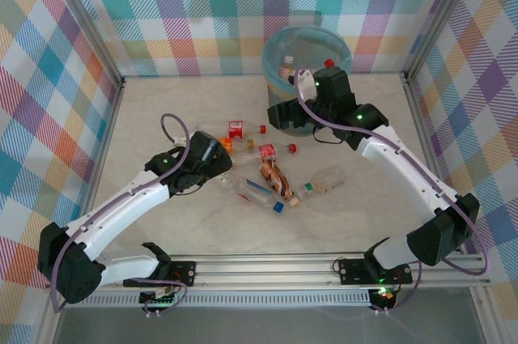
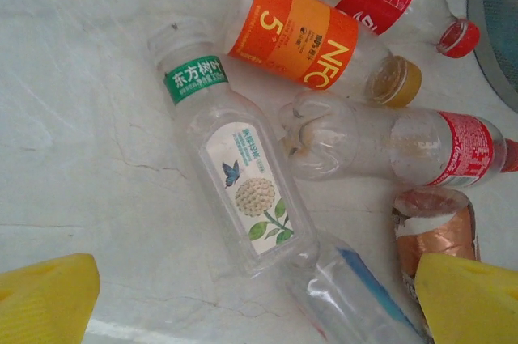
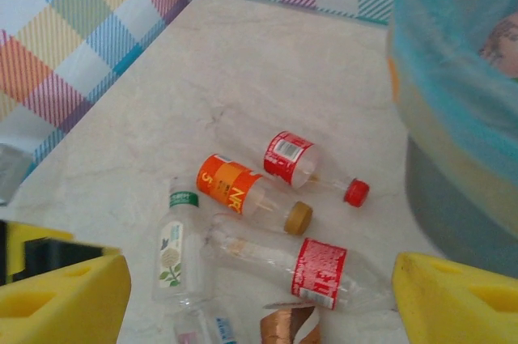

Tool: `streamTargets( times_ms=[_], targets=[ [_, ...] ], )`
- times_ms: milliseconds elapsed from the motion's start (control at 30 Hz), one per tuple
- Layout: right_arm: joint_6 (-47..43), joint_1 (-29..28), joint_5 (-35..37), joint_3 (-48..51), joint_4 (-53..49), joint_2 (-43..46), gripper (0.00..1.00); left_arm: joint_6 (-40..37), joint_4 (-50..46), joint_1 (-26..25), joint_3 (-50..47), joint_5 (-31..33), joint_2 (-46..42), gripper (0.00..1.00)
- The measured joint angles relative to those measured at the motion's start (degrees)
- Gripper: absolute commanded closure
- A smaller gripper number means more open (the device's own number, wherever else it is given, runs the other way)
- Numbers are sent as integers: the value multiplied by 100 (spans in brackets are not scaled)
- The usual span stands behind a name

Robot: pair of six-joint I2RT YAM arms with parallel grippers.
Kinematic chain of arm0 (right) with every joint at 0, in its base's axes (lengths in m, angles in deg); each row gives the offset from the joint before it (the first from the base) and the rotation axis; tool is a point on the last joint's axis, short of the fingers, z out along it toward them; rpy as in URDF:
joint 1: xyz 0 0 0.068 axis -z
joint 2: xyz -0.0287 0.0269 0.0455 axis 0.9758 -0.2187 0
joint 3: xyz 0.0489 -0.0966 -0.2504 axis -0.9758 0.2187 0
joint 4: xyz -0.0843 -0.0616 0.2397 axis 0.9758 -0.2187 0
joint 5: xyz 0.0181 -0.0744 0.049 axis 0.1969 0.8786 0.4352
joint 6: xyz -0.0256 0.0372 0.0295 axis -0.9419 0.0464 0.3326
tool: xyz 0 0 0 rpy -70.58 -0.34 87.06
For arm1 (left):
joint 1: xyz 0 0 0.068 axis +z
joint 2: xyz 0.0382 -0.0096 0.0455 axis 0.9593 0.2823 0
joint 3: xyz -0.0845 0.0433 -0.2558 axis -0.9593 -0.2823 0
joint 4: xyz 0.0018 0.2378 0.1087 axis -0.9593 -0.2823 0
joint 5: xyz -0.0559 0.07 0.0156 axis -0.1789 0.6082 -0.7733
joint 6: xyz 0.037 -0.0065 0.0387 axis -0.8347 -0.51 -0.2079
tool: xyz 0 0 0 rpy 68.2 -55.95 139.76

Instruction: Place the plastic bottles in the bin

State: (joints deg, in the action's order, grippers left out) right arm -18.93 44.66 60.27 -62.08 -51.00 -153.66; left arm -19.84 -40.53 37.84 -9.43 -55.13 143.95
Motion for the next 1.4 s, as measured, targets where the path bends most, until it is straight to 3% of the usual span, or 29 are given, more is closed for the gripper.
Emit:
streamTargets(
  times_ms=[233,633,1133,1400],
  targets=[
    [2,-24,-17,61,2,87,16,61,511,210,-98,-595,654,1],
    [0,-24,-13,133,0,146,15,109,1045,369,-216,-968,1617,7],
    [-2,-24,2,166,-2,160,15,142,1429,507,-634,-1158,1943,18],
    [-50,-24,7,184,-17,181,14,160,1663,518,-903,-1204,2011,28]
  ],
)
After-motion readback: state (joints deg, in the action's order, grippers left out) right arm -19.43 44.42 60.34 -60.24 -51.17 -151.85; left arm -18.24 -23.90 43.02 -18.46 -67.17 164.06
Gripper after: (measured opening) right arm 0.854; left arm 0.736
